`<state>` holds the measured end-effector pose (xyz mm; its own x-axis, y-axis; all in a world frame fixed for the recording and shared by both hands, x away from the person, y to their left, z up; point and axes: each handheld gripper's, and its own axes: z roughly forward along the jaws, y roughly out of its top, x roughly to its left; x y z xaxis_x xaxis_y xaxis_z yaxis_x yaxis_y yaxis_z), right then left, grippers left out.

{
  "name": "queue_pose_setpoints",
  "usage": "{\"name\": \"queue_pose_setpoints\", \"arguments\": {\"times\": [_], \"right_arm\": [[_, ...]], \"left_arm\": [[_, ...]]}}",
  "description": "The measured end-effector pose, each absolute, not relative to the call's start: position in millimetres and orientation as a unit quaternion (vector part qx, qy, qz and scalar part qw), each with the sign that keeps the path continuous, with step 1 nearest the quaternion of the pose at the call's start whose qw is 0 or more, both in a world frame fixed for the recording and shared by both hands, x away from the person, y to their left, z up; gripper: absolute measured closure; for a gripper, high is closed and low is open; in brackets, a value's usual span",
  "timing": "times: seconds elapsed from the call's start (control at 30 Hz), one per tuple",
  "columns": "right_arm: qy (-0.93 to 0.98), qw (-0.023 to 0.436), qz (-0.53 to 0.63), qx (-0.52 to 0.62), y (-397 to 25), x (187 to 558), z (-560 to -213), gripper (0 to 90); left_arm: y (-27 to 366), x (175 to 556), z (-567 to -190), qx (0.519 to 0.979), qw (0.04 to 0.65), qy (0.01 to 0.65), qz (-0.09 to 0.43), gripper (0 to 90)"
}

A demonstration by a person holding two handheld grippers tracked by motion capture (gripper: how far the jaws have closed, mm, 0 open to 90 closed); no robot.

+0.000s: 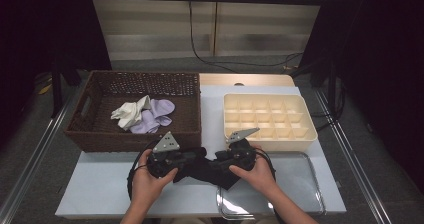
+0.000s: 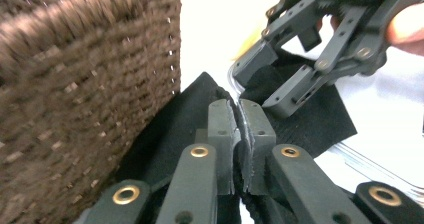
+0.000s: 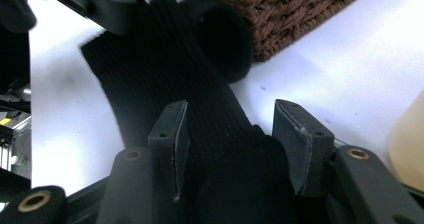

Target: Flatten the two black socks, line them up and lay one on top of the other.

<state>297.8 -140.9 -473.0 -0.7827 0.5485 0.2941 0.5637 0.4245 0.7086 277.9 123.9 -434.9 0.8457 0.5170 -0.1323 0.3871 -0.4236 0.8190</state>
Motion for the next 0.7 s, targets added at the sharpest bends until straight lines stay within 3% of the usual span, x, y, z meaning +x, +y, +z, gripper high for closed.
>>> {"name": "queue_pose_setpoints", "arguments": {"times": [0.2, 0.37, 0.43, 0.57, 0.7], "right_arm": [[-0.844, 0.013, -0.42, -0.334, -147, 299, -476, 52.1], [-0.851, -0.004, -0.407, -0.331, -152, 298, -475, 83.1], [-0.848, -0.009, -0.407, -0.339, -156, 299, -473, 85.0], [-0.829, -0.065, -0.435, -0.346, -167, 300, -461, 85.1], [-0.819, -0.075, -0.459, -0.336, -172, 294, -450, 85.1]], "left_arm": [[130, 278, -431, 0.832, 0.475, 0.274, 0.079, 85.2], [132, 279, -431, 0.83, 0.476, 0.277, 0.086, 85.2], [132, 280, -431, 0.827, 0.481, 0.278, 0.088, 85.9], [136, 283, -428, 0.82, 0.489, 0.283, 0.093, 85.9], [133, 281, -430, 0.827, 0.483, 0.278, 0.078, 87.9]]}}
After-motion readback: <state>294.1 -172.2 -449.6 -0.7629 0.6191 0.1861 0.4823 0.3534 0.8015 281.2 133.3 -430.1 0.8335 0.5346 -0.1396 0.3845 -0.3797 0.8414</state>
